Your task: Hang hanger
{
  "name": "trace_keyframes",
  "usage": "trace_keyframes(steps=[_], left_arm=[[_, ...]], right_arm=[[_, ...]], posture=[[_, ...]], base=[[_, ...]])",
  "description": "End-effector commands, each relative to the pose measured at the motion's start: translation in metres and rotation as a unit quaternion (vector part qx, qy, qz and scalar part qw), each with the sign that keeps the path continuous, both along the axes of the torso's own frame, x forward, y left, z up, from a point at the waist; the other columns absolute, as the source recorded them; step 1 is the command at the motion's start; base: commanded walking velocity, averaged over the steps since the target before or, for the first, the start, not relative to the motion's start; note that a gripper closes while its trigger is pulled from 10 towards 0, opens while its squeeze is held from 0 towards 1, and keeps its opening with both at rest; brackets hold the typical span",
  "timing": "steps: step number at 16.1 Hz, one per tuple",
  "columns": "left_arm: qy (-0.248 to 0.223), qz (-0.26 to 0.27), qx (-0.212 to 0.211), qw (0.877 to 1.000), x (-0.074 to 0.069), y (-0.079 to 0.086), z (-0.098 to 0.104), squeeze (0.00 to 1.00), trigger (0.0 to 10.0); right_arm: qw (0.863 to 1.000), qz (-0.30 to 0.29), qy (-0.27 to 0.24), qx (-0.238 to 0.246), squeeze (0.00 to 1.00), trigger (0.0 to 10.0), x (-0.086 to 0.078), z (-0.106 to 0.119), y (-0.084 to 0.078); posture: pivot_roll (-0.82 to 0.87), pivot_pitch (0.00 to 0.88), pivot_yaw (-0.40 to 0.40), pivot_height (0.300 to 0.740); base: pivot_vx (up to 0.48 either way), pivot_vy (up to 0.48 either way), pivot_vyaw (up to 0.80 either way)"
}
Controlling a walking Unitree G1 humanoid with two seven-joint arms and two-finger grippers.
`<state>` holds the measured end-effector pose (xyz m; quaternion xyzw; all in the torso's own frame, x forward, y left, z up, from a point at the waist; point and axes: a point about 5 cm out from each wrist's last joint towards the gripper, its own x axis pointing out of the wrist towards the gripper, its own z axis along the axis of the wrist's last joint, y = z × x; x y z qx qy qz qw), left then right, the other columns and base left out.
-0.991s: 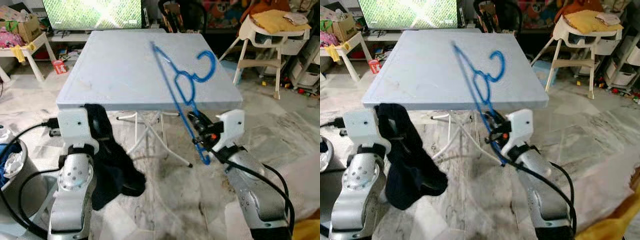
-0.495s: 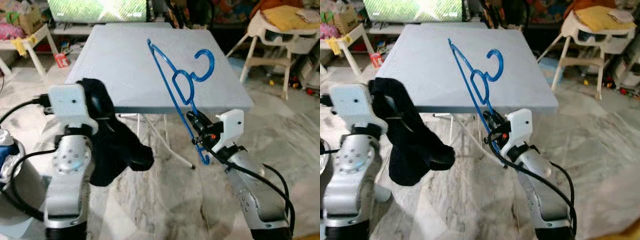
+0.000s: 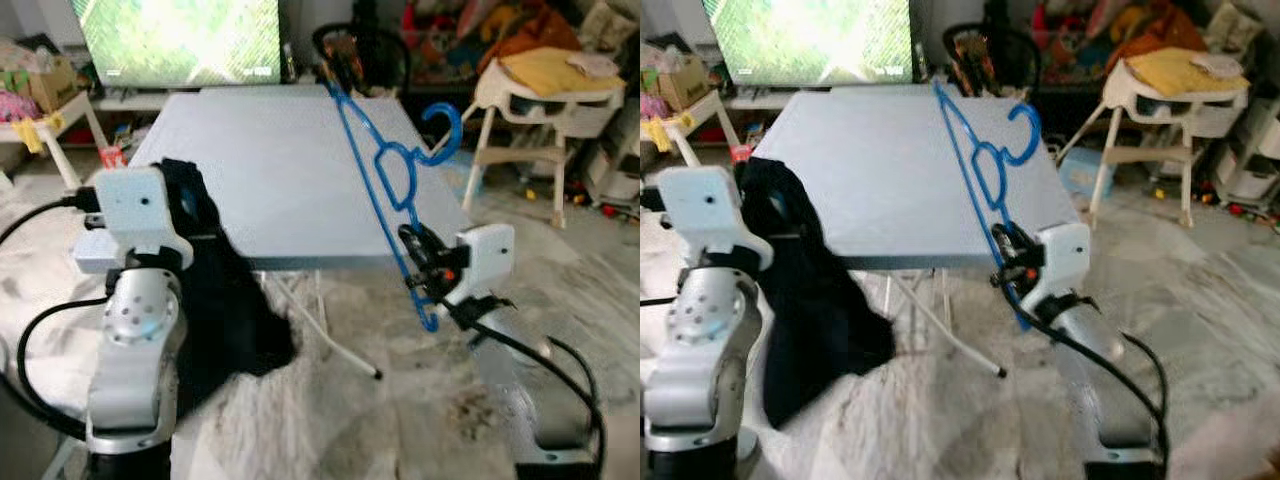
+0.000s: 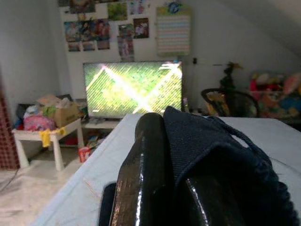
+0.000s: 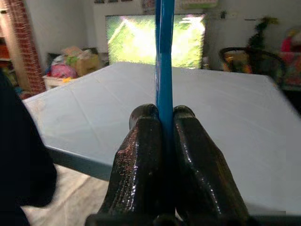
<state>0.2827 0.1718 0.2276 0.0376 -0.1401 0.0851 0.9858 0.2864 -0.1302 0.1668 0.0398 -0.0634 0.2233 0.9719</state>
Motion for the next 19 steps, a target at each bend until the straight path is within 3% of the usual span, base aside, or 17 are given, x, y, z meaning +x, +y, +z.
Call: trace_keyframes(steps=[1, 4, 14, 19], left_arm=[[-0.012, -0.006, 0.001, 1.000, 0.001, -0.002, 0.006, 0.00, 10.0], [-0.035, 0.000, 0.002, 0.999, 0.004, 0.001, 0.022, 0.00, 10.0], [-0.102, 0.033, 0.052, 0.993, 0.021, 0.033, 0.071, 0.00, 10.0], [-0.105, 0.035, 0.050, 0.993, 0.025, 0.035, 0.071, 0.00, 10.0]], right_arm=[[1.000, 0.004, -0.017, -0.003, 0.00, 10.0, 0.000, 0.008, 0.001], [1.000, 0.009, -0.023, -0.004, 0.00, 10.0, 0.001, 0.009, 0.003], [1.000, 0.015, -0.020, -0.002, 0.00, 10.0, 0.000, 0.005, 0.006], [1.000, 0.017, -0.019, -0.003, 0.00, 10.0, 0.000, 0.004, 0.008]], posture=[[0.02, 0.039, -0.020, 0.740], [0.03, 0.034, -0.019, 0.740], [0.03, 0.027, -0.015, 0.740], [0.03, 0.023, -0.013, 0.740]], base=[[0.480, 0.000, 0.00], [0.480, 0.000, 0.00], [0.480, 0.000, 0.00], [0.155, 0.000, 0.00]])
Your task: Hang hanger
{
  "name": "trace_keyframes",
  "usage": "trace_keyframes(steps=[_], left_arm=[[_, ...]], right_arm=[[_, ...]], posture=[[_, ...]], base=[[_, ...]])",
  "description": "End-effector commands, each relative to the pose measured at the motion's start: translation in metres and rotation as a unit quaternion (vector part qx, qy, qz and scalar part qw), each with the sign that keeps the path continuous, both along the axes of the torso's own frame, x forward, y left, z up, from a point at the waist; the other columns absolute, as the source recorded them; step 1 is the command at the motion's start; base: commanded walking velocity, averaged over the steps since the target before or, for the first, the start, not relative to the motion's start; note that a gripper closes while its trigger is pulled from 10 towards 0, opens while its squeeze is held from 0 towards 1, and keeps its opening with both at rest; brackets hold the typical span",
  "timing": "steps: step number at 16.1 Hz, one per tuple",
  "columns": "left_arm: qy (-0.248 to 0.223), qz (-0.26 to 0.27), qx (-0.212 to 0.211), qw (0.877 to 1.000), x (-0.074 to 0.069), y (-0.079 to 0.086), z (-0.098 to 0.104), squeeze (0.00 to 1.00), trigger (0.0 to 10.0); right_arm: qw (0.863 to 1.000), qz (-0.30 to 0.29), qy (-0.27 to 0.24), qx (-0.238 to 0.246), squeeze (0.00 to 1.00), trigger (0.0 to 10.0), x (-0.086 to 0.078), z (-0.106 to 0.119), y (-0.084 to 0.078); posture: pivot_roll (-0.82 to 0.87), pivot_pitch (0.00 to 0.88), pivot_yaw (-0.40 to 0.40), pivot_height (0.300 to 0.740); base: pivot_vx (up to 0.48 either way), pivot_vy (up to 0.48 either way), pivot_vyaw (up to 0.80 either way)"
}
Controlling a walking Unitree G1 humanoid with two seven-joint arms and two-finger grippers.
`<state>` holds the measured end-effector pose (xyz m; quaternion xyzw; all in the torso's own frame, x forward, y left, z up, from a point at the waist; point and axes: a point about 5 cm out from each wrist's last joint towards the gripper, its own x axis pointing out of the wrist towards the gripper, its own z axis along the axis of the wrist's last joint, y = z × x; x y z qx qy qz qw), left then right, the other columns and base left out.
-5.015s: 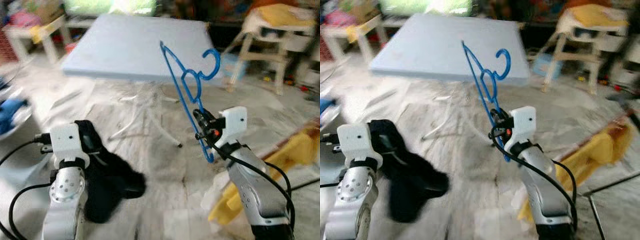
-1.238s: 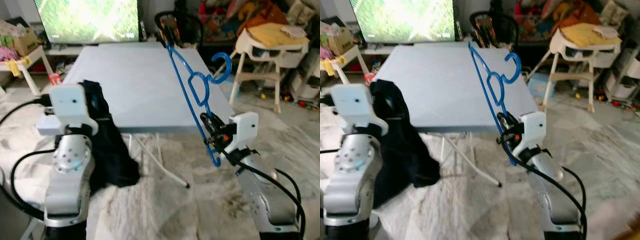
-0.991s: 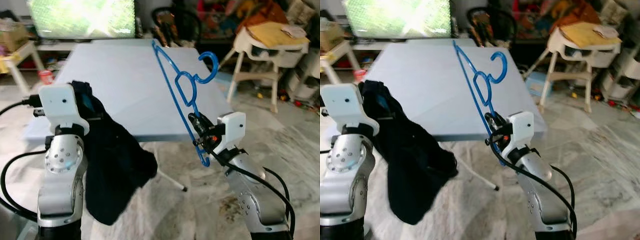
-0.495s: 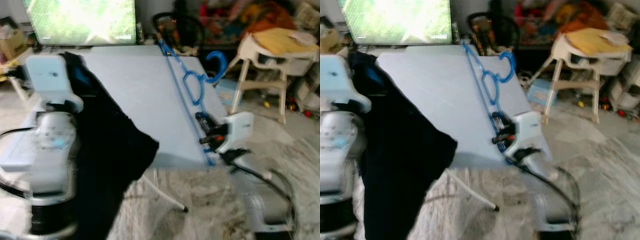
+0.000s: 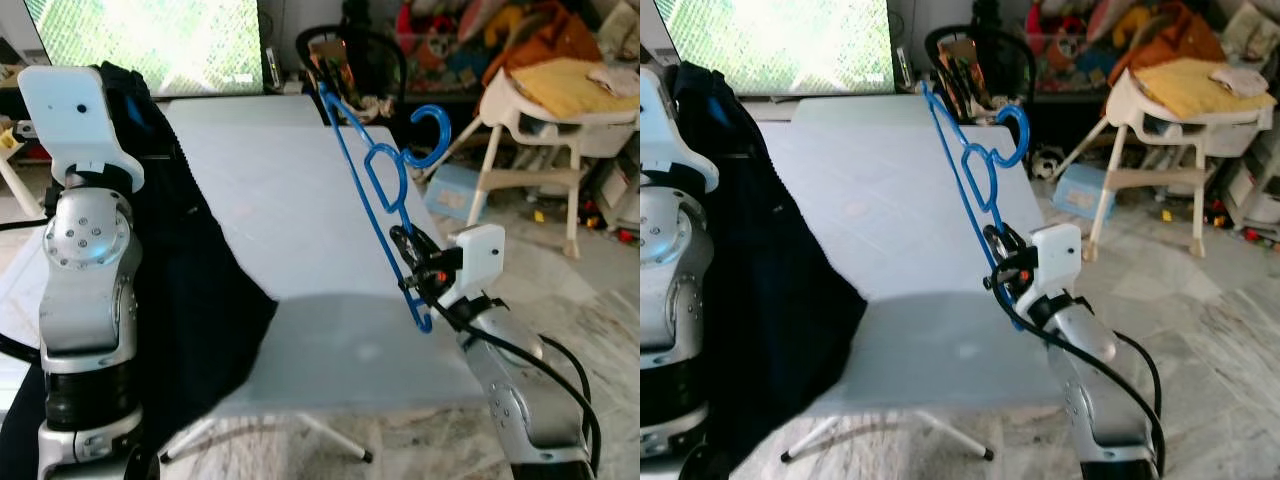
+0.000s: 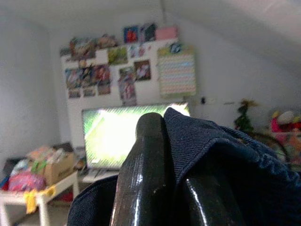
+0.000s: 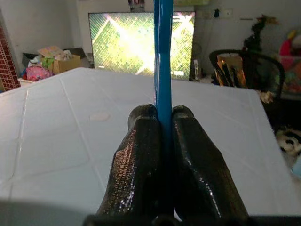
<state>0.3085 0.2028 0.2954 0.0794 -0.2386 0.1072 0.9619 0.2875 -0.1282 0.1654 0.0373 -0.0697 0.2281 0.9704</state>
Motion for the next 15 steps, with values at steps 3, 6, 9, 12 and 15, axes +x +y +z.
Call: trace_keyframes(steps=[3, 6, 9, 12, 15], left_arm=[[-0.004, 0.006, -0.005, 1.000, 0.000, 0.004, -0.001, 0.00, 10.0], [-0.002, 0.003, -0.007, 1.000, 0.003, 0.005, -0.003, 0.00, 10.0], [0.017, -0.001, 0.001, 1.000, 0.012, 0.014, -0.016, 0.00, 10.0], [-0.009, -0.001, 0.041, 0.999, 0.045, 0.035, 0.020, 0.00, 10.0], [-0.032, -0.022, 0.055, 0.998, 0.065, 0.031, 0.050, 0.00, 10.0]], right_arm=[[1.000, 0.015, -0.011, -0.004, 0.00, 10.0, -0.002, 0.004, 0.006], [1.000, 0.014, -0.011, -0.005, 0.00, 10.0, -0.001, 0.004, 0.005], [1.000, 0.012, -0.009, -0.005, 0.00, 10.0, -0.003, 0.004, 0.005], [1.000, 0.004, -0.006, -0.006, 0.00, 10.0, -0.005, 0.002, 0.001], [1.000, -0.001, -0.004, -0.008, 0.00, 10.0, -0.006, 0.002, 0.000]], posture=[[0.03, 0.024, -0.018, 0.740], [0.03, 0.028, -0.015, 0.740], [0.02, 0.035, -0.011, 0.740], [0.01, 0.043, 0.003, 0.740], [-0.01, 0.047, 0.006, 0.740]], base=[[0.000, 0.000, 0.00], [0.000, 0.000, 0.00], [0.000, 0.000, 0.00], [0.000, 0.000, 0.00], [0.000, 0.000, 0.00]])
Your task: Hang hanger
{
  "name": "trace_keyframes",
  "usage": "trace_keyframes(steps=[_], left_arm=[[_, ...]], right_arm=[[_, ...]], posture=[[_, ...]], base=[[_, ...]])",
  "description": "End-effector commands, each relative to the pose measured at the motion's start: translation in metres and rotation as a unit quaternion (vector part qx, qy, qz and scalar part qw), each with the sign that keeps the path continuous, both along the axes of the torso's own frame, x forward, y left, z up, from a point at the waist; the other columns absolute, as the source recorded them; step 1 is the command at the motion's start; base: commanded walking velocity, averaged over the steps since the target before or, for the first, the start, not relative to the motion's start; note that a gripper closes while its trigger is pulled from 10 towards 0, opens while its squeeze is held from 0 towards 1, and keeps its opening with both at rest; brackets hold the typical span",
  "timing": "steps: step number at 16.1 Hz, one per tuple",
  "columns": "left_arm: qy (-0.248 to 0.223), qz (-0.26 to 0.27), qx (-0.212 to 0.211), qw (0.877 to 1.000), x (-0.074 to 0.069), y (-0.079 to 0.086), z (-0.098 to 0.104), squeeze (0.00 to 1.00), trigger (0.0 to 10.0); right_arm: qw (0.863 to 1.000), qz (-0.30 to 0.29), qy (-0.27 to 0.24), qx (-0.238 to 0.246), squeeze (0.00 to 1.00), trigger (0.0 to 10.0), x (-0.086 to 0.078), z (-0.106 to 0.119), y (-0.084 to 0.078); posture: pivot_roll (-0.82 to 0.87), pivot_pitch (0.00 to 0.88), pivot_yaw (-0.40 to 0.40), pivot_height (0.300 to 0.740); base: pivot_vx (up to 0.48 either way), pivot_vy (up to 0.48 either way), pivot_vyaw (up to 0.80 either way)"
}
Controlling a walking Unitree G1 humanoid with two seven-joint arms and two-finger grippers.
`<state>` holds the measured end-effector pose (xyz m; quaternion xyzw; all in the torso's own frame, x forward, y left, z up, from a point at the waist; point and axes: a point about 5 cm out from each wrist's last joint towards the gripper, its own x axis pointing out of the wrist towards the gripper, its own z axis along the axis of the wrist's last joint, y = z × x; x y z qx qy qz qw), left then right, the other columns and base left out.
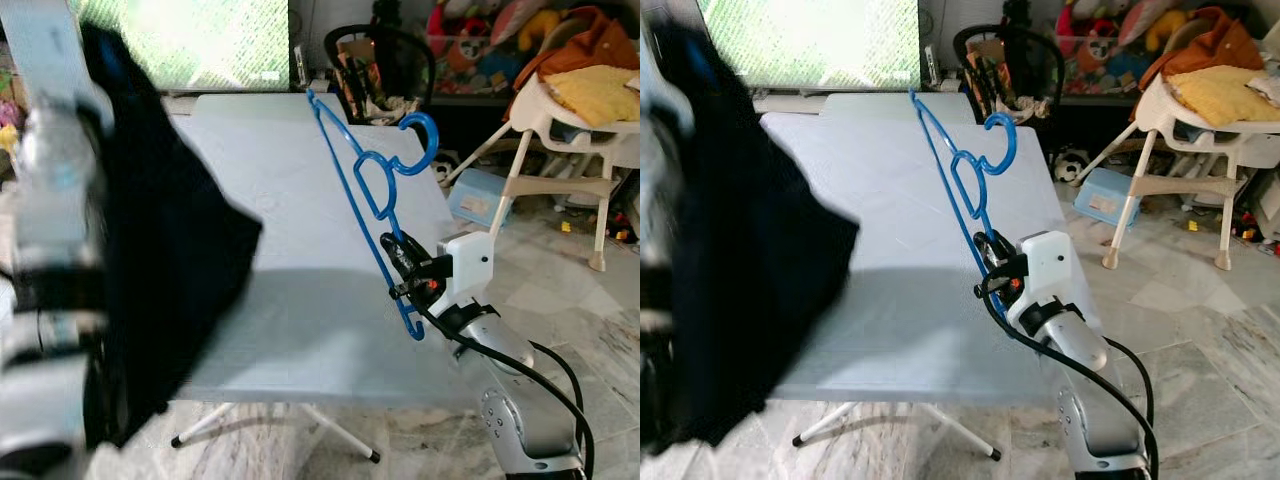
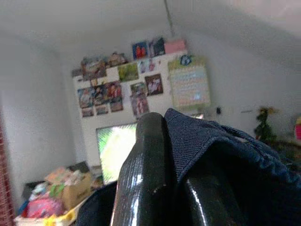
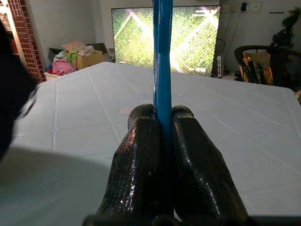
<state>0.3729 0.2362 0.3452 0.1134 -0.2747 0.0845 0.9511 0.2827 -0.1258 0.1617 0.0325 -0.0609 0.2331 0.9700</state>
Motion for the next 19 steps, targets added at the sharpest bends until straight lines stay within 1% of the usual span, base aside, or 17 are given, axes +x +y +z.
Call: trace_keyframes(steps=[1, 2, 3, 4, 5, 6, 8, 9, 10, 11, 12, 13, 15, 16, 17, 18, 19], left_arm=[[-0.015, -0.021, 0.016, 1.000, 0.005, -0.009, 0.012, 0.00, 10.0], [-0.042, -0.046, 0.011, 0.998, 0.010, -0.024, 0.031, 0.00, 10.0], [-0.051, -0.058, 0.005, 0.997, 0.013, -0.030, 0.037, 0.00, 10.0], [-0.072, -0.078, -0.012, 0.994, 0.013, -0.038, 0.040, 0.00, 10.0], [-0.087, -0.103, 0.018, 0.991, 0.012, -0.052, 0.039, 0.00, 10.0], [-0.087, -0.116, 0.033, 0.989, 0.013, -0.059, 0.035, 0.00, 10.0], [-0.070, -0.141, -0.002, 0.987, 0.018, -0.067, 0.025, 0.00, 10.0], [-0.066, -0.154, -0.016, 0.986, 0.018, -0.078, 0.006, 0.00, 10.0], [-0.060, -0.158, -0.028, 0.985, 0.016, -0.081, -0.006, 0.00, 10.0], [-0.046, -0.155, -0.040, 0.986, 0.013, -0.083, -0.025, 0.00, 10.0], [-0.027, -0.146, -0.053, 0.988, 0.006, -0.082, -0.049, 0.00, 10.0], [-0.010, -0.130, -0.064, 0.989, -0.002, -0.077, -0.067, 0.00, 10.0], [0.028, -0.079, -0.082, 0.993, -0.023, -0.062, -0.099, 0.00, 10.0], [0.050, -0.066, -0.078, 0.994, -0.031, -0.057, -0.114, 0.00, 10.0], [0.062, -0.054, -0.089, 0.993, -0.036, -0.052, -0.123, 1.00, 10.0], [0.089, -0.023, -0.113, 0.989, -0.048, -0.043, -0.139, 1.00, 10.0], [0.096, -0.015, -0.119, 0.988, -0.051, -0.042, -0.139, 1.00, 10.0]], right_arm=[[1.000, -0.007, -0.011, -0.002, 0.00, 10.0, -0.002, 0.006, -0.003], [1.000, -0.009, -0.011, -0.004, 0.00, 10.0, -0.002, 0.006, -0.004], [1.000, -0.011, -0.010, -0.006, 0.00, 10.0, -0.003, 0.006, -0.005], [1.000, -0.012, -0.010, -0.007, 0.00, 10.0, -0.003, 0.006, -0.005], [1.000, -0.014, -0.010, -0.008, 0.00, 10.0, -0.003, 0.005, -0.005], [1.000, -0.014, -0.011, -0.008, 0.00, 10.0, -0.003, 0.006, -0.006], [1.000, -0.016, -0.012, -0.008, 0.00, 10.0, -0.002, 0.007, -0.006], [1.000, -0.019, -0.012, -0.005, 0.00, 10.0, -0.002, 0.007, -0.006], [1.000, -0.019, -0.012, -0.004, 0.00, 10.0, -0.002, 0.007, -0.005], [1.000, -0.015, -0.011, -0.003, 0.00, 10.0, -0.003, 0.007, -0.003], [1.000, -0.010, -0.009, -0.005, 0.00, 10.0, -0.004, 0.007, -0.001], [1.000, -0.007, -0.008, -0.007, 0.00, 10.0, -0.005, 0.006, -0.002], [1.000, -0.007, -0.005, -0.013, 0.00, 10.0, -0.003, 0.006, -0.006], [1.000, -0.005, -0.004, -0.014, 0.00, 10.0, -0.001, 0.006, -0.007], [1.000, -0.002, -0.004, -0.014, 0.00, 10.0, 0.000, 0.006, -0.005], [1.000, 0.008, -0.006, -0.012, 0.00, 10.0, 0.003, 0.007, 0.000], [1.000, 0.011, -0.006, -0.010, 0.00, 10.0, 0.003, 0.007, 0.002]], posture=[[-0.01, 0.049, 0.006, 0.740], [-0.02, 0.048, 0.006, 0.740], [-0.02, 0.050, 0.007, 0.740], [-0.03, 0.048, 0.008, 0.740], [-0.03, 0.047, 0.009, 0.740], [-0.03, 0.043, 0.011, 0.740], [-0.03, 0.039, 0.019, 0.740], [-0.03, 0.041, 0.015, 0.740], [-0.03, 0.044, 0.011, 0.740], [-0.04, 0.049, 0.004, 0.740], [-0.04, 0.052, -0.004, 0.740], [-0.03, 0.056, -0.012, 0.740], [-0.02, 0.059, -0.026, 0.740], [-0.01, 0.057, -0.030, 0.740], [-0.01, 0.057, -0.030, 0.740], [0.00, 0.057, -0.036, 0.740], [0.02, 0.056, -0.042, 0.740]], base=[[0.000, 0.000, 0.00], [0.000, 0.000, 0.00], [0.000, 0.000, 0.00], [0.000, 0.000, 0.00], [0.000, 0.000, 0.00], [0.000, 0.000, 0.00], [0.000, 0.000, 0.00], [0.000, 0.000, 0.00], [0.000, 0.000, 0.00], [0.000, 0.000, 0.00], [0.000, 0.000, 0.00], [0.000, 0.000, 0.00], [0.000, 0.000, 0.00], [0.000, 0.000, 0.00], [0.000, 0.000, 0.00], [0.000, 0.000, 0.00], [0.000, 0.000, 0.00]])
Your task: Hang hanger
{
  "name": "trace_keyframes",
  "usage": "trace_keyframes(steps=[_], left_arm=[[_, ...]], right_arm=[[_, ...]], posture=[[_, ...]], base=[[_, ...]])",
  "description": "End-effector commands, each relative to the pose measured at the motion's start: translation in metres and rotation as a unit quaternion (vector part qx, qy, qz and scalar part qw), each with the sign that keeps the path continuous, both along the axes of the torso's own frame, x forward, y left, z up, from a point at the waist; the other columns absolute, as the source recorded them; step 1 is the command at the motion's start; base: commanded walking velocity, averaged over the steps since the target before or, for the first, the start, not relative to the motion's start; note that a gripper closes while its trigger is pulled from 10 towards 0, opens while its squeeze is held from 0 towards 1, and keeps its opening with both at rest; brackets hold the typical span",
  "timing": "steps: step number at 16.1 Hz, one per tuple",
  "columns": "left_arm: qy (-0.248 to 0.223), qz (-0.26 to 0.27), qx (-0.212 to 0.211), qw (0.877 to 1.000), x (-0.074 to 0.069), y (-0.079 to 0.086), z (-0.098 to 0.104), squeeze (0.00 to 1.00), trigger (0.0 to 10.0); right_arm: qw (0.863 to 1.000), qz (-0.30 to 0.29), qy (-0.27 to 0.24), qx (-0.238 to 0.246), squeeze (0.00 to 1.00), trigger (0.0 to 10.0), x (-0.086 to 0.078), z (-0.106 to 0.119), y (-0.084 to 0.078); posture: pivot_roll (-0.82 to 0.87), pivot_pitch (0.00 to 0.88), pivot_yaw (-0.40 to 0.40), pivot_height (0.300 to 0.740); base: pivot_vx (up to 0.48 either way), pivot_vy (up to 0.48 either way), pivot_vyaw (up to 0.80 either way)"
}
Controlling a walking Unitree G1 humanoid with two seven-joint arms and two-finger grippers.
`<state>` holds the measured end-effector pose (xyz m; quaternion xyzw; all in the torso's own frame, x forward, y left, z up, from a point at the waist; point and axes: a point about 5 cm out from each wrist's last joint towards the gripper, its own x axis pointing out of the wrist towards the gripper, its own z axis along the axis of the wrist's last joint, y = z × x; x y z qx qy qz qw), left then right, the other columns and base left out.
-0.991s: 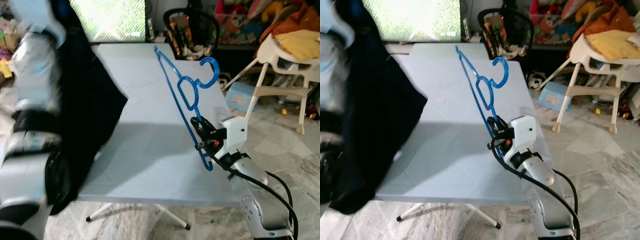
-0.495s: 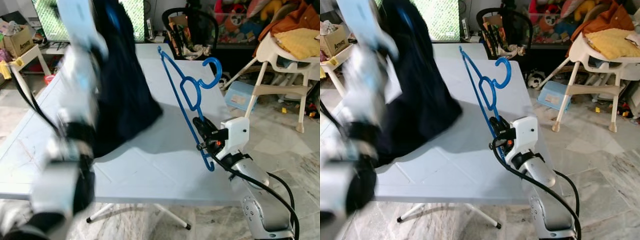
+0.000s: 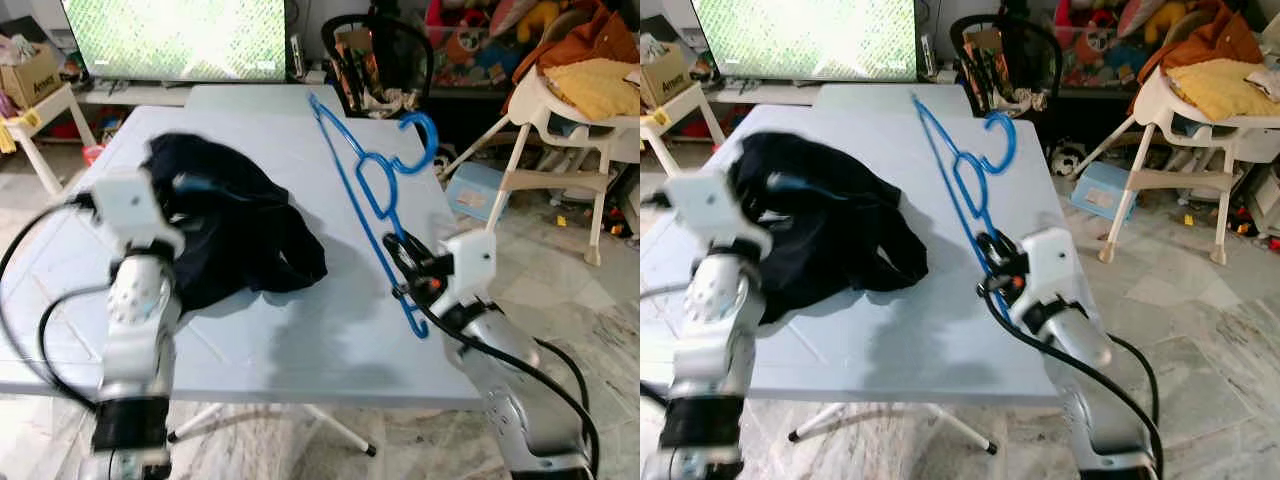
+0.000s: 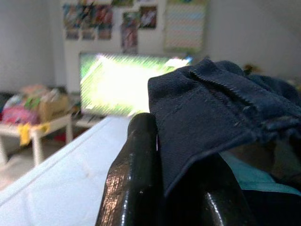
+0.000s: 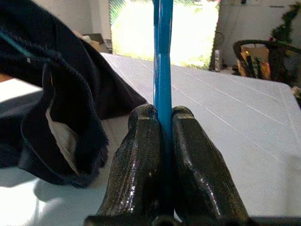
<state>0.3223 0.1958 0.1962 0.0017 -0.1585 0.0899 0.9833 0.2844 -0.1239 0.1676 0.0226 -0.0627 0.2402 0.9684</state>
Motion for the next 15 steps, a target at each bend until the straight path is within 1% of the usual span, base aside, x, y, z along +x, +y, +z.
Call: trace_keyframes(steps=[1, 2, 4, 6, 7, 8, 9, 10, 11, 12, 13, 14, 15], left_arm=[[-0.004, 0.005, -0.003, 1.000, -0.002, -0.002, 0.009, 1.00, 10.0], [0.016, 0.009, -0.016, 1.000, -0.007, -0.002, 0.006, 1.00, 10.0], [0.059, 0.007, -0.021, 0.998, -0.016, -0.002, -0.006, 1.00, 10.0], [0.115, -0.003, -0.034, 0.993, -0.022, 0.001, -0.016, 1.00, 10.0], [0.152, -0.024, -0.023, 0.988, -0.023, 0.003, -0.014, 1.00, 10.0], [0.157, -0.030, -0.010, 0.987, -0.023, 0.003, -0.012, 1.00, 10.0], [0.155, -0.050, 0.016, 0.986, -0.025, 0.004, -0.003, 1.00, 10.0], [0.150, -0.060, 0.029, 0.986, -0.028, 0.003, 0.001, 1.00, 10.0], [0.148, -0.064, 0.019, 0.987, -0.031, 0.002, 0.003, 1.00, 10.0], [0.137, -0.092, 0.003, 0.986, -0.038, -0.005, 0.005, 1.00, 10.0], [0.124, -0.114, 0.007, 0.986, -0.047, -0.012, 0.007, 1.00, 10.0], [0.117, -0.122, 0.015, 0.986, -0.058, -0.018, 0.006, 1.00, 10.0], [0.114, -0.117, 0.024, 0.986, -0.063, -0.019, 0.005, 1.00, 10.0]], right_arm=[[1.000, 0.005, -0.001, 0.000, 0.00, 10.0, 0.002, 0.001, 0.001], [1.000, 0.008, 0.002, 0.000, 0.00, 10.0, 0.001, 0.000, 0.002], [1.000, 0.011, 0.005, -0.001, 0.00, 10.0, 0.001, -0.002, 0.003], [1.000, 0.015, 0.007, 0.000, 0.00, 10.0, 0.003, -0.003, 0.004], [1.000, 0.021, 0.008, 0.000, 0.00, 10.0, 0.004, -0.003, 0.007], [1.000, 0.022, 0.008, 0.000, 0.00, 10.0, 0.004, -0.004, 0.007], [1.000, 0.024, 0.008, 0.000, 0.00, 10.0, 0.005, -0.004, 0.008], [1.000, 0.024, 0.007, 0.001, 0.00, 10.0, 0.006, -0.004, 0.009], [1.000, 0.024, 0.007, 0.001, 0.00, 10.0, 0.007, -0.004, 0.009], [1.000, 0.024, 0.005, 0.002, 0.00, 10.0, 0.007, -0.004, 0.010], [1.000, 0.024, 0.004, 0.002, 0.00, 10.0, 0.008, -0.004, 0.010], [1.000, 0.024, 0.003, 0.003, 0.00, 10.0, 0.008, -0.004, 0.010], [1.000, 0.022, 0.003, 0.002, 0.00, 10.0, 0.008, -0.005, 0.010]], posture=[[0.02, 0.056, -0.042, 0.740], [0.03, 0.055, -0.046, 0.740], [0.04, 0.054, -0.048, 0.740], [0.05, 0.054, -0.051, 0.740], [0.06, 0.049, -0.052, 0.740], [0.06, 0.048, -0.052, 0.740], [0.07, 0.042, -0.049, 0.740], [0.08, 0.039, -0.046, 0.740], [0.08, 0.037, -0.045, 0.740], [0.09, 0.035, -0.043, 0.740], [0.09, 0.035, -0.043, 0.740], [0.09, 0.035, -0.043, 0.740], [0.09, 0.031, -0.042, 0.740]], base=[[0.000, 0.000, 0.00], [0.000, 0.000, 0.00], [0.000, 0.000, 0.00], [0.000, 0.000, 0.00], [0.000, 0.000, 0.00], [0.000, 0.000, 0.00], [0.000, 0.000, 0.00], [0.000, 0.000, 0.00], [0.000, 0.000, 0.00], [0.000, 0.000, 0.00], [0.000, 0.000, 0.00], [0.000, 0.000, 0.00], [0.000, 0.000, 0.00]])
